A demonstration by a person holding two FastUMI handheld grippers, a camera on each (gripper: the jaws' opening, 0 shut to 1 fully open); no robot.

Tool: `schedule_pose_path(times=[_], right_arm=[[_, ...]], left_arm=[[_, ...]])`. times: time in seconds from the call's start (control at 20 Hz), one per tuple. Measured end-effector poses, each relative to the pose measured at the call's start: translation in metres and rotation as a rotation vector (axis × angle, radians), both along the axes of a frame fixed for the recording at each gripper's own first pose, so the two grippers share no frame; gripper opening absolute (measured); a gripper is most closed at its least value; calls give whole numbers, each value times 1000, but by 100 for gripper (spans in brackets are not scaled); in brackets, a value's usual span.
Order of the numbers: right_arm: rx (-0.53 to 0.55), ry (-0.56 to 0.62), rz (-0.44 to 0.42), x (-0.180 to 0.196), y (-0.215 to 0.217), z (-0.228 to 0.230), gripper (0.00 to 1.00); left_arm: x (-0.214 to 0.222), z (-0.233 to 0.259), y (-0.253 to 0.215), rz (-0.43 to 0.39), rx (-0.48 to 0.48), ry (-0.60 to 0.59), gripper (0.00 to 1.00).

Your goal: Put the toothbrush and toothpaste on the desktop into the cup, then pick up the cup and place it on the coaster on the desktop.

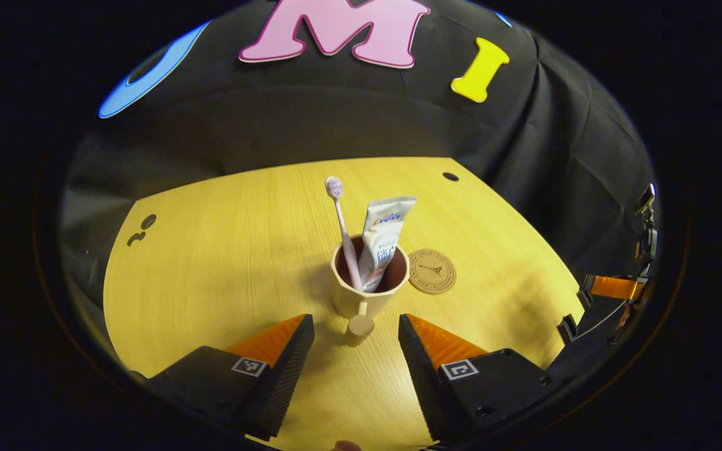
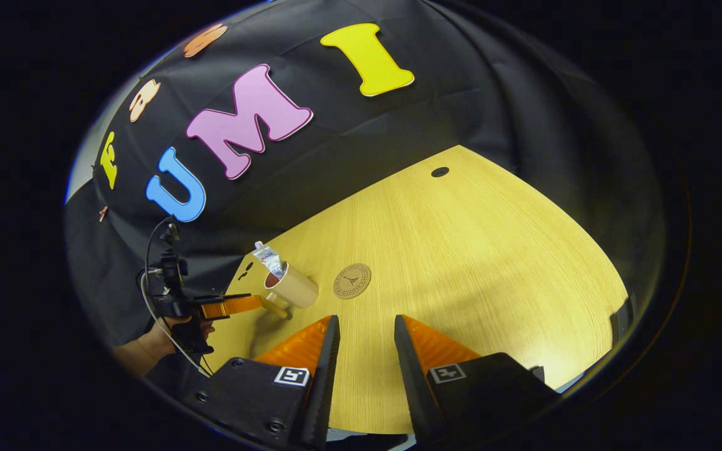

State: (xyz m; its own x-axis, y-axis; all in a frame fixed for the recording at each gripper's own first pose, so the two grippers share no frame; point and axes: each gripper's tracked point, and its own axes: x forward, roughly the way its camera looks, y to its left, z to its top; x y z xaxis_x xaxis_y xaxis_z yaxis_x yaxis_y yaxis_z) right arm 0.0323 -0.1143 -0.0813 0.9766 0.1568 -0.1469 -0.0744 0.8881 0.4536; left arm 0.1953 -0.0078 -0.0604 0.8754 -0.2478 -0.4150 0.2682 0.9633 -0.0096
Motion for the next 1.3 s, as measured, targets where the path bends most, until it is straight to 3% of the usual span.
schedule_pose_path(times=[0.45, 0.65, 0.7, 0.8, 1.0, 1.05, 1.2, 1.25, 1.3], right_arm=[[31, 22, -55, -14, -26, -11, 54], [60, 30, -75, -22, -35, -20, 54], [68, 33, -79, -24, -36, -22, 54], [78, 39, -86, -27, -38, -26, 54], [89, 45, -94, -33, -39, -33, 54], [90, 47, -95, -34, -39, -34, 54], [93, 52, -97, -39, -41, -38, 54], [97, 53, -96, -39, -41, -37, 54], [101, 50, -92, -41, -41, -35, 54]], left_arm=[[44, -47, -5, -10, 93, 208, 86], [53, -56, -8, -19, 149, 250, 81], [55, -57, -7, -16, 163, 256, 78], [57, -61, -8, -19, 179, 277, 55], [59, -68, -7, -11, 198, 315, 45], [61, -70, -9, -7, 193, 319, 30], [61, -67, -8, -7, 188, 304, 39], [61, -67, -8, -8, 185, 295, 33], [61, -68, -8, -4, 182, 283, 37]])
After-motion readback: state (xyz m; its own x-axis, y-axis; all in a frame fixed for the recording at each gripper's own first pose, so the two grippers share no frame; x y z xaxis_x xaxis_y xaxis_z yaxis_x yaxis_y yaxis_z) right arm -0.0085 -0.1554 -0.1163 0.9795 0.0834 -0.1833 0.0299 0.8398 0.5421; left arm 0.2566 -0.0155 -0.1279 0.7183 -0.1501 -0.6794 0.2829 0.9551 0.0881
